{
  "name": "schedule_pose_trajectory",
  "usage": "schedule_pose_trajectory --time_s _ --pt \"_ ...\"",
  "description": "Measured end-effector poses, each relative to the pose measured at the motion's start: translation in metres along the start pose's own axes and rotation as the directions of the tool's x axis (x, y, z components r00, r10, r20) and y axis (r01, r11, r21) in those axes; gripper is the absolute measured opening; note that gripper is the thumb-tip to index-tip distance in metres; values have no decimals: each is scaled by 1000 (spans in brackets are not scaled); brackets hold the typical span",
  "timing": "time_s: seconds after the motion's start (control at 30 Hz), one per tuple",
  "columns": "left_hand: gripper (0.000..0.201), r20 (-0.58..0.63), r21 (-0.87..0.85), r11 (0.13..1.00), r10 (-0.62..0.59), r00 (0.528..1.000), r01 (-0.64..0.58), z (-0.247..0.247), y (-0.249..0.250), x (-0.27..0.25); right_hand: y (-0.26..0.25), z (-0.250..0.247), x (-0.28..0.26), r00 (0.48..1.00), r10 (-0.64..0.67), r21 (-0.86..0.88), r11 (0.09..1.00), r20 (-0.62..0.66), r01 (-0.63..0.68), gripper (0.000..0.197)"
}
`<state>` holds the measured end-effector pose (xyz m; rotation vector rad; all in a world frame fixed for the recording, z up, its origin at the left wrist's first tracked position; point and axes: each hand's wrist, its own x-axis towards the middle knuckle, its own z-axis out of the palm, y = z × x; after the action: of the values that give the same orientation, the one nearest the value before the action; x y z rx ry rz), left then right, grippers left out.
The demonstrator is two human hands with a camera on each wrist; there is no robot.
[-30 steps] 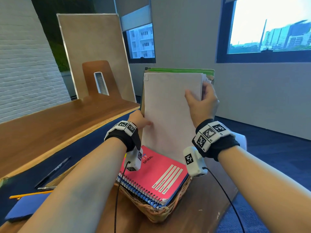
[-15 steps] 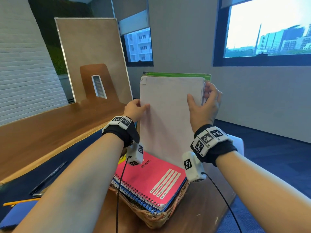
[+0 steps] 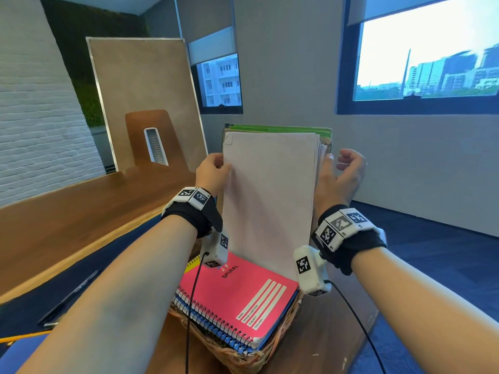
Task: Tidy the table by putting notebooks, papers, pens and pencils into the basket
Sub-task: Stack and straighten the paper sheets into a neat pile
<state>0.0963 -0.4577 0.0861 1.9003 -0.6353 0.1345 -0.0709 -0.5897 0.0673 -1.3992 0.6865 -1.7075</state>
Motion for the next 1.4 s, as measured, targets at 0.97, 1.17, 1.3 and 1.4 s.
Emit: schedule_pose_trajectory --time_s 0.97,1.17,1.3,1.4 --pt "49 43 -159 986 57 997 -49 10 33 17 -29 30 25 963 205 -89 977 175 -192 29" --pt "55 37 -135 988 -72 997 77 12 13 13 -15 28 14 964 224 -2 974 146 -226 34" --pt "51 72 -93 989 -108 992 115 6 -2 8 -3 25 8 968 210 21 976 136 -215 37" --pt "45 48 -80 989 -125 991 129 -1 -10 5 -1 22 8 987 123 17 992 105 -126 34"
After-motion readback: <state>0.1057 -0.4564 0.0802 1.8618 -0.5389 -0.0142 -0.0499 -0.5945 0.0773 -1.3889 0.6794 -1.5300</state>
